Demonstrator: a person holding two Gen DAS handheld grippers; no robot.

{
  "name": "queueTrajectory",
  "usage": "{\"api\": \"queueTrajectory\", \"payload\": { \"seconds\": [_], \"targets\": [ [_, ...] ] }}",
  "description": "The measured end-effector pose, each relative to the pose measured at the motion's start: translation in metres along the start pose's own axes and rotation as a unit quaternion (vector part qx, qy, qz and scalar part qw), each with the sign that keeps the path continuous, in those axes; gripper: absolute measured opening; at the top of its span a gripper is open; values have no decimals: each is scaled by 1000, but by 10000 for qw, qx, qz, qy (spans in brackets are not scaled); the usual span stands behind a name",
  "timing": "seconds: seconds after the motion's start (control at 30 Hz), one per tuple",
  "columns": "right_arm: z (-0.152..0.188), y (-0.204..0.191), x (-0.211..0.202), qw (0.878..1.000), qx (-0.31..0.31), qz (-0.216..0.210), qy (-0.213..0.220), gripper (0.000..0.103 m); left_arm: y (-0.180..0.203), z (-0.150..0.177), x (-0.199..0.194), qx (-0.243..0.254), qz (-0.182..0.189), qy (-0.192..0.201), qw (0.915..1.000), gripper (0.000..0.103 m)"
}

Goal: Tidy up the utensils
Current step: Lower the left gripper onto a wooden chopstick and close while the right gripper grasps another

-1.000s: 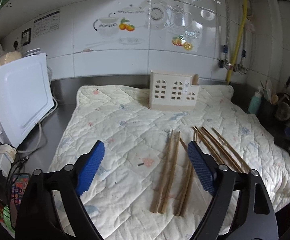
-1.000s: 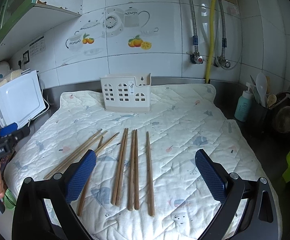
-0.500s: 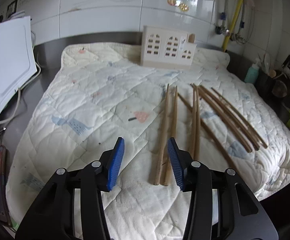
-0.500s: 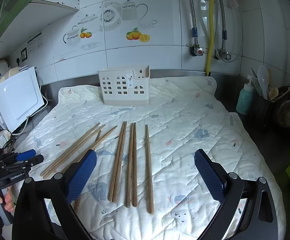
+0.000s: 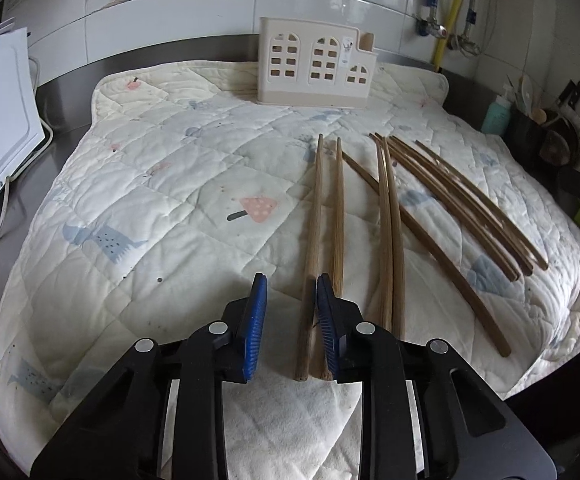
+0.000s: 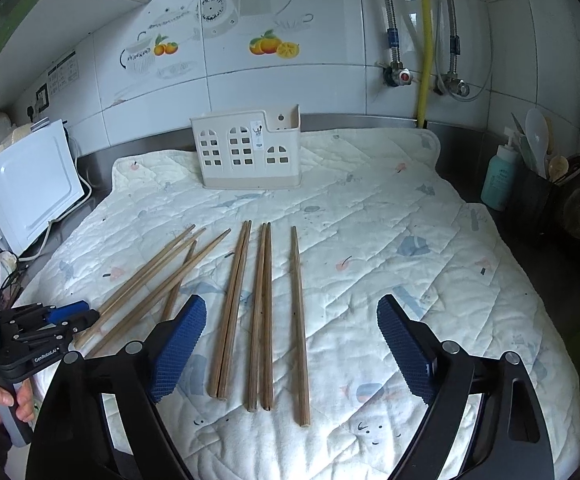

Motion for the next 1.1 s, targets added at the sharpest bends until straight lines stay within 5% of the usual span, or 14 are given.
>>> {"api": "queueTrajectory", "payload": {
  "seconds": [0.3,0.7,1.1],
  "targets": [
    [8,6,16,9997,50,-33,-237,68,3,-2,7,130,-24,-5,9999,16],
    [31,21,42,9970,233,-203,-706,23,10,-1,7,136,-263,85,9995,16],
    [42,18,63,9964,35,-57,-846,7,10,0,7,69,-273,210,9994,16]
  ]
}}
Point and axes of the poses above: each gripper's, at about its wrist camera, not at the fingertips, and x roughly the way its jaws point, y to its right, z to its underside, the point moved 3 cm from there along x, roughly the way its jaws point, and after that the axes turned 9 degrees about -z, right-handed, at the moved point
